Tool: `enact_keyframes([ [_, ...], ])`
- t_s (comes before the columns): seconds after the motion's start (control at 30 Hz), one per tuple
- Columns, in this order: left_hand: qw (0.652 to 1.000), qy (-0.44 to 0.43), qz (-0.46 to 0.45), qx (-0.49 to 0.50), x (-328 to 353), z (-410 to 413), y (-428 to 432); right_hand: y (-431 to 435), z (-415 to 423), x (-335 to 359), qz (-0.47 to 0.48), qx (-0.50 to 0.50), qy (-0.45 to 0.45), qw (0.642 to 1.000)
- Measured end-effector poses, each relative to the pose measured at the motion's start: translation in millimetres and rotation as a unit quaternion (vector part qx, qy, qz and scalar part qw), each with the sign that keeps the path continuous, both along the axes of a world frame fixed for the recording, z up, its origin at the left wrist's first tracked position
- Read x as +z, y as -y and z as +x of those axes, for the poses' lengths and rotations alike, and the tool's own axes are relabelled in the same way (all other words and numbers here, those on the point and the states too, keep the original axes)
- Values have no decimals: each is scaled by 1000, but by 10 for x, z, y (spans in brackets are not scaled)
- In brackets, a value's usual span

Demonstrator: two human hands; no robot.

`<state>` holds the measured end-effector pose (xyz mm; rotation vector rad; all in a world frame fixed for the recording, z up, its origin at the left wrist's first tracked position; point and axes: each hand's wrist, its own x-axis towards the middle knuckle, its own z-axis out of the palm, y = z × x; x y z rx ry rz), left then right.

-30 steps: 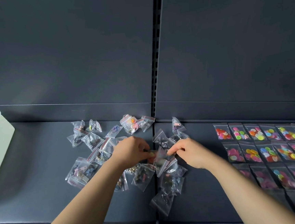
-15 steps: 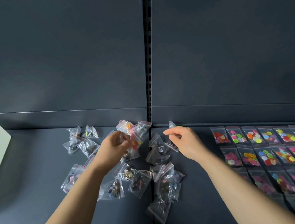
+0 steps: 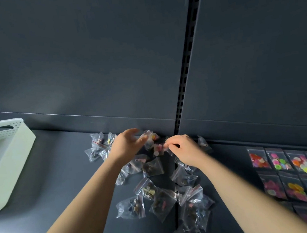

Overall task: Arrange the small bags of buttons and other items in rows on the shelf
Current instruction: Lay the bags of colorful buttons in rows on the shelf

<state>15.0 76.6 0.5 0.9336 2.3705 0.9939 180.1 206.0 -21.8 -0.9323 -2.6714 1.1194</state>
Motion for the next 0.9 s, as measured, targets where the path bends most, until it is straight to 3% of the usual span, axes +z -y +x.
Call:
enact_keyframes([
  [0.13,989,-90,-107,-53,-64,7,-121,-26,4,-27,-28,-7,6,1000],
  [0.23,984,-117,-126,-55,-110,-57,-60,-19,-36,6,-49,-54,-35,997],
  [0.37,990,-104,-87,-45,-81,-134,115,20,-201,-11,-45,-90,-103,990],
  [0.6,999,-51,-1,11,-76,-268,458,86,-513,-86,17,-78,-44,996],
  [0.9,1000,-19,3,-4,-157,-101,613,79,-651,-96,61,-59,-33,996],
])
